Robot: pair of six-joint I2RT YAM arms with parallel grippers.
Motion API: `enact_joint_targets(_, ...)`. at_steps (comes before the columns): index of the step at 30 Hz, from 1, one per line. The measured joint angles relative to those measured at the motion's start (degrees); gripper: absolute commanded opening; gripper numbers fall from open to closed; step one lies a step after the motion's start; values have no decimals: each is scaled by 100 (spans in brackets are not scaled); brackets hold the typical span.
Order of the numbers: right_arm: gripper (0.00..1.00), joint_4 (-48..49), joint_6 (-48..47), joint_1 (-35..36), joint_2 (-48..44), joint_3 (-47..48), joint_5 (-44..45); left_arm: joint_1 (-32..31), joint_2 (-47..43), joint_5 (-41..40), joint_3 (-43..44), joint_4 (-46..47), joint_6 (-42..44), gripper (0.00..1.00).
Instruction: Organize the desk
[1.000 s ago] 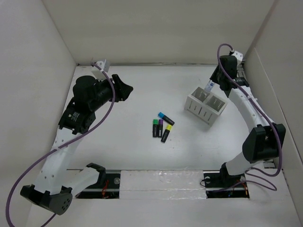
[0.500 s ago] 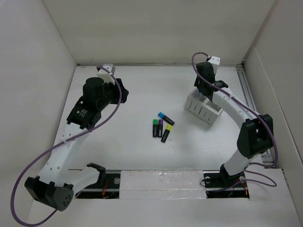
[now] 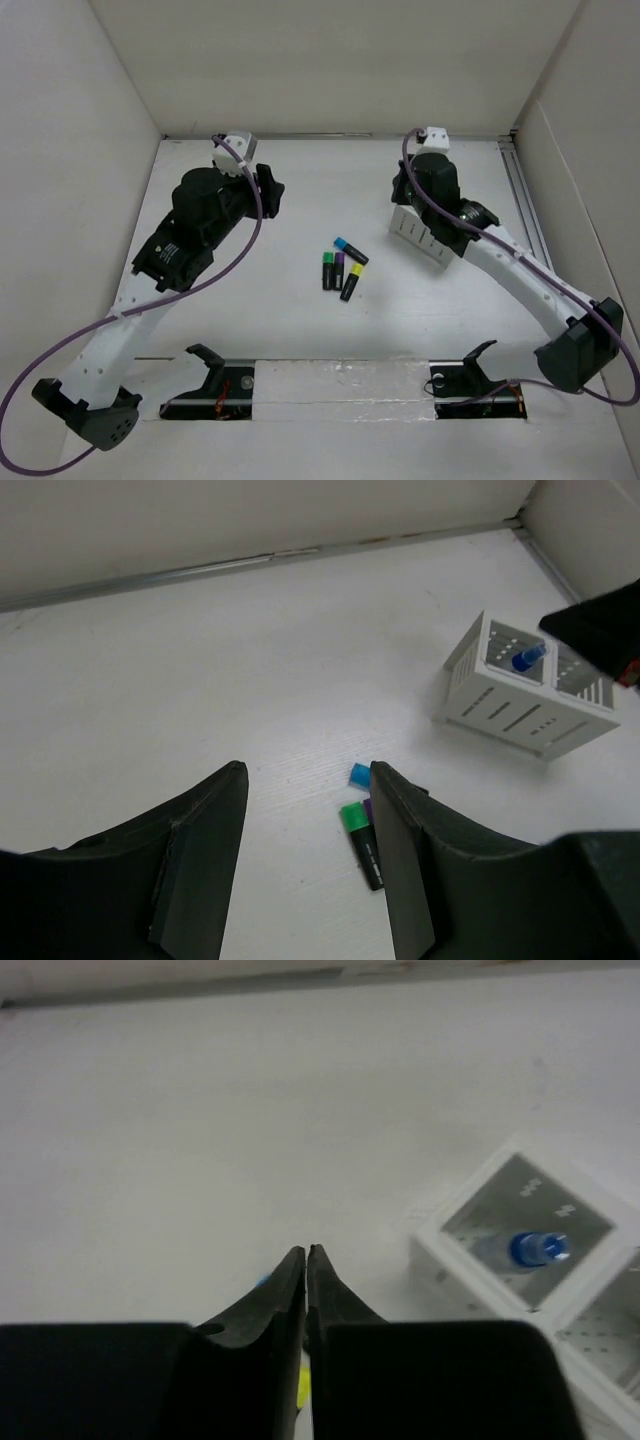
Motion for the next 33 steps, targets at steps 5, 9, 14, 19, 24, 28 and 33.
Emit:
enact_joint_targets(5, 68, 173, -254, 470, 33, -658, -1163, 7, -330, 205, -20, 96, -289, 49)
enact_joint_targets(9, 74, -7, -483, 546, 785, -809, -1818, 7, -481, 350, -232, 92, -520, 50)
enact_joint_targets(14, 73, -376, -817, 546, 1941, -339, -2214, 7, -566, 479, -341, 55, -643, 50)
enact_joint_targets(19, 73, -634, -1147, 546, 2951, 573, -2350, 7, -651, 485, -343, 50, -669, 50)
enact_joint_targets(24, 72, -892, -1368, 549, 3521, 1215, -2413, 7, -848, 407, -448, 28, -706, 50)
enact_joint_targets(28, 64, -990, -1399, 553, 3681, 1252, -2382, 7, -905, 284, -461, -35, -706, 50)
enact_joint_targets(33, 63, -1132, -1405, 551, 3860, 1335, -2376, 7, -975, 201, -479, -44, -706, 50)
